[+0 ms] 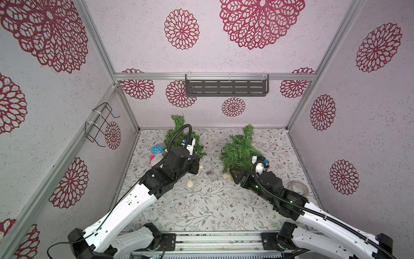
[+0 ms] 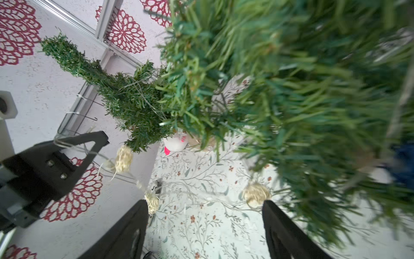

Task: Wrap string light around the christmas tree
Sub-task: Wrap the light string around the Christmas tree.

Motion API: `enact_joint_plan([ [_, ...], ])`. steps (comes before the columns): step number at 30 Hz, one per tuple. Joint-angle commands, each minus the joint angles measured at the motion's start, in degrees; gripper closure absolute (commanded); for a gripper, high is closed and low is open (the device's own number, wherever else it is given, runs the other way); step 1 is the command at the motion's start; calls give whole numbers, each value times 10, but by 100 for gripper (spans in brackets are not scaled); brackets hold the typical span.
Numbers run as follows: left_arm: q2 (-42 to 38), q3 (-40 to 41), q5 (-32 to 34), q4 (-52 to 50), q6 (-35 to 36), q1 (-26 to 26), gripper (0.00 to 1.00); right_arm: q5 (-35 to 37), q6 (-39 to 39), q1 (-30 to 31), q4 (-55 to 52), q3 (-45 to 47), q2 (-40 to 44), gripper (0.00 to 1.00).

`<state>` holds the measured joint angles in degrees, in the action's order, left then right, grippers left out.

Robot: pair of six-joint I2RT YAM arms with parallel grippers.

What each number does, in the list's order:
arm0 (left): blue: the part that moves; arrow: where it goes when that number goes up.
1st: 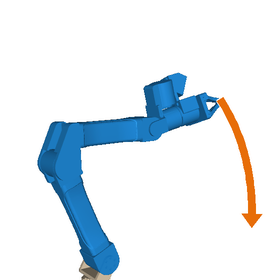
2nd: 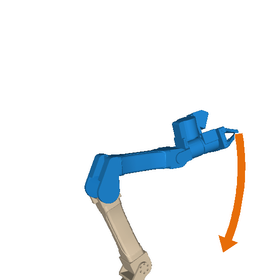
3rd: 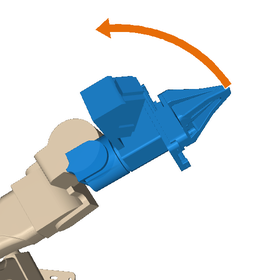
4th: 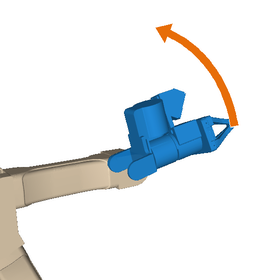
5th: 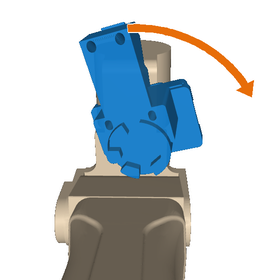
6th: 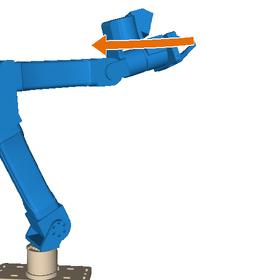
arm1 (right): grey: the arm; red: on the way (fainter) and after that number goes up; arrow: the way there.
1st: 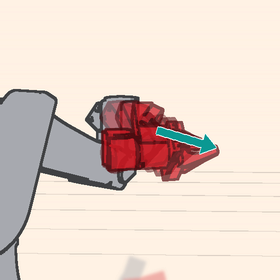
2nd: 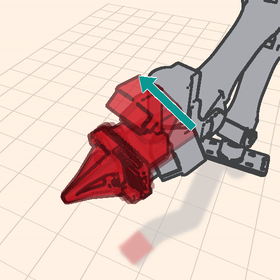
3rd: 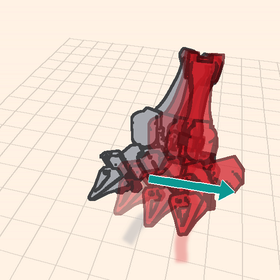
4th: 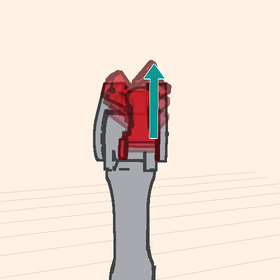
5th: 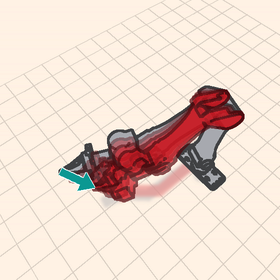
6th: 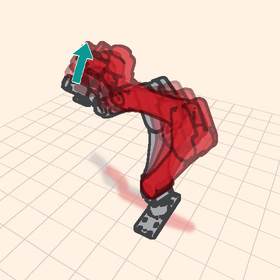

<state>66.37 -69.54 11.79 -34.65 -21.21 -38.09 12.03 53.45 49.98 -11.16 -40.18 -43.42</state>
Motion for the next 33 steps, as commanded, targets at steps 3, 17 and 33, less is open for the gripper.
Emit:
enact_joint_plan([
  [3,53,-94,-5,-70,-18,50,100,35,-117,-43,-131,-67,47,14],
  [17,332,-459,-71,-161,-18,102,100,2,-288,-312,-73,-184,-62,25],
  [33,568,-687,-39,-5,228,98,100,-328,-275,-459,171,-401,-526,58],
])
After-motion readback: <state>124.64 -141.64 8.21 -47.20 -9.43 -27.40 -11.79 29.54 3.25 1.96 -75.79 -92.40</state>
